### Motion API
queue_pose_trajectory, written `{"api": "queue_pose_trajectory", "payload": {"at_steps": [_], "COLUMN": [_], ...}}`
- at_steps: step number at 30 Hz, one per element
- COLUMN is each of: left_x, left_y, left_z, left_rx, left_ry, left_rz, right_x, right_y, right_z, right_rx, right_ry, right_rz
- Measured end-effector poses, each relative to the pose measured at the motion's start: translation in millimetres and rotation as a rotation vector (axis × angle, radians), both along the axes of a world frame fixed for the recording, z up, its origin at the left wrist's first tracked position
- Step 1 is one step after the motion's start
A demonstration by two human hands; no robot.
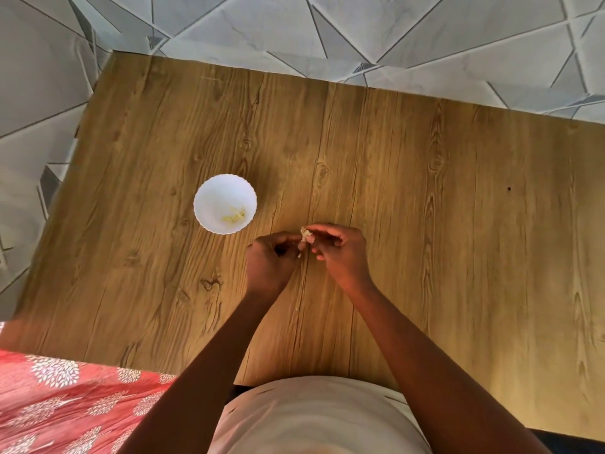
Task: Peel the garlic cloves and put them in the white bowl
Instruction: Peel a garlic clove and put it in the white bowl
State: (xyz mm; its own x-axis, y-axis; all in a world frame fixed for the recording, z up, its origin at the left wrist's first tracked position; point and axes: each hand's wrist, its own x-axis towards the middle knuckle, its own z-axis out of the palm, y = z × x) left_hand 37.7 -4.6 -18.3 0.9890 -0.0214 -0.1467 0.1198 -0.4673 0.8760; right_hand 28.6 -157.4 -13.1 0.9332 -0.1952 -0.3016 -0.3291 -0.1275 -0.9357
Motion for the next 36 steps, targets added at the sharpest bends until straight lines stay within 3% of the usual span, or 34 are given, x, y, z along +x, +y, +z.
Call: {"api": "queue_pose_trajectory", "payload": {"at_steps": [7,17,21,33,36], "left_x": [-3,3,1,-13,-18], "left_y": [-6,-10,-5,1,3], "left_z": [0,4,4,10,11], "left_rx": [0.048,-0.010,-0.024,0.224,0.188], "left_ry": [-0.036,0.117,0.051,-0.191,-0.162], "left_rz": [0.016,0.051,0.053,-0.107,-0.083], "right_x": [0,-6,-5,-7,-8], "right_y": [4,8,8,3,2], "right_z": [-3,-2,-5,-13,-12], "right_rx": [-0.051,-0.403,-0.376,-0.294,-0.296], "right_ry": [-0.035,-0.311,-0.284,-0.229,-0.238], "right_rz": [-0.044,0.015,-0.037,-0.107,-0.072]}}
